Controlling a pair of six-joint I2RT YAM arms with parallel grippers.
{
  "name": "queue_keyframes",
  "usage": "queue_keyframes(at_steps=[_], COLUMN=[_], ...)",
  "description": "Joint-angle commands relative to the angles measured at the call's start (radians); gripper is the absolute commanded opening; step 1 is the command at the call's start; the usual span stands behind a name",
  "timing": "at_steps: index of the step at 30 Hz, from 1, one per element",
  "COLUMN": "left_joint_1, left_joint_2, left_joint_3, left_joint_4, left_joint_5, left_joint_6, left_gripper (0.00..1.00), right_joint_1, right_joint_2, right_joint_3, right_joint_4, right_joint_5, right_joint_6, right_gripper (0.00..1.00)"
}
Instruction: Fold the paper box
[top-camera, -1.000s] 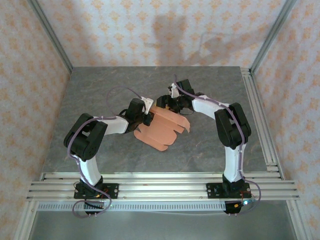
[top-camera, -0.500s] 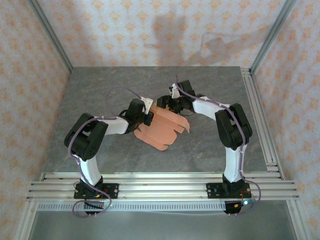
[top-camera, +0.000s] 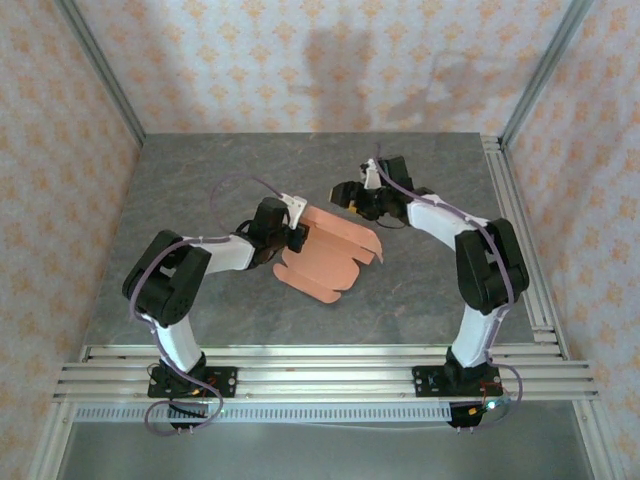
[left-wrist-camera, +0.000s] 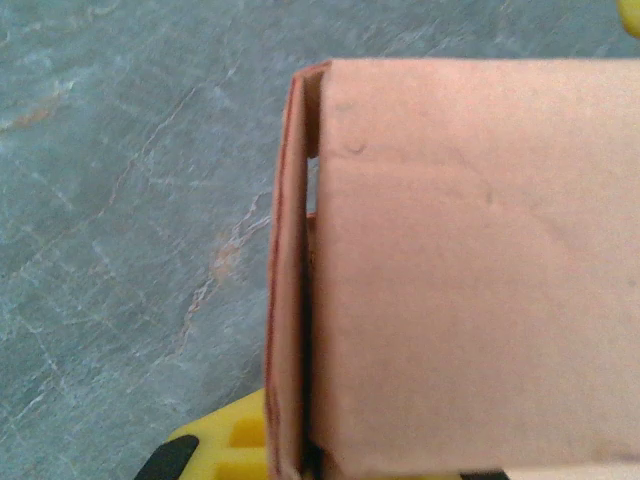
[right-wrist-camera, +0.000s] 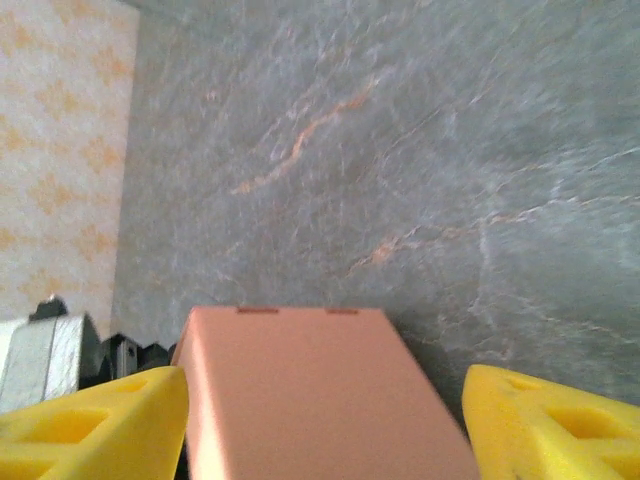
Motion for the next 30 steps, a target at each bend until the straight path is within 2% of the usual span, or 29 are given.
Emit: queue_keyframes(at_steps=[1, 4, 7, 10, 16, 20, 24, 30], left_joint_1=[-0.002, -0.003, -0.002, -0.002, -0.002, -0.001, -0.002, -0.002], left_joint_2=[-0.072, -0.087, -0.092, -0.09, -0.092, -0.088, -0.089, -0.099], left_joint_3=[-0.009, 0.001, 0.009, 0.02, 0.04, 0.065, 0.07, 0.058], left_joint_4=[0.013, -0.002, 0.013, 0.034, 0.061, 0.056, 0.06, 0.046], left_joint_5=[0.074, 0.125, 0.16, 0.188, 0.17, 0.173, 0.176, 0.203], left_joint_6=[-0.022, -0.035, -0.059, -0.088, -0.148, -0.169, -0.179, -0.157], left_gripper=[0.0, 0.0, 0.0, 0.0, 0.0, 0.0, 0.0, 0.0], right_joint_1=[-0.033, -0.033, -0.013, 0.025, 0.086, 0.124, 0.119, 0.052], right_joint_2=[-0.022, 0.01, 0.026, 0.032, 0.038, 0.043, 0.032, 0.009], right_joint_3=[-0.013, 0.006, -0.003, -0.003, -0.028, 0.003, 0.015, -0.025], right_joint_4=[-0.008, -0.046, -0.005, 0.017, 0.125, 0.024, -0.004, 0.089], right_joint_5=[0.026, -0.021, -0.1, -0.173, -0.317, -0.306, -0.274, -0.205], right_joint_6=[0.005, -0.033, -0.045, -0.08, -0.066, -0.168, -0.177, -0.054], right_gripper=[0.67, 0.56, 0.48, 0.46, 0.41, 0.41, 0.38, 0.36])
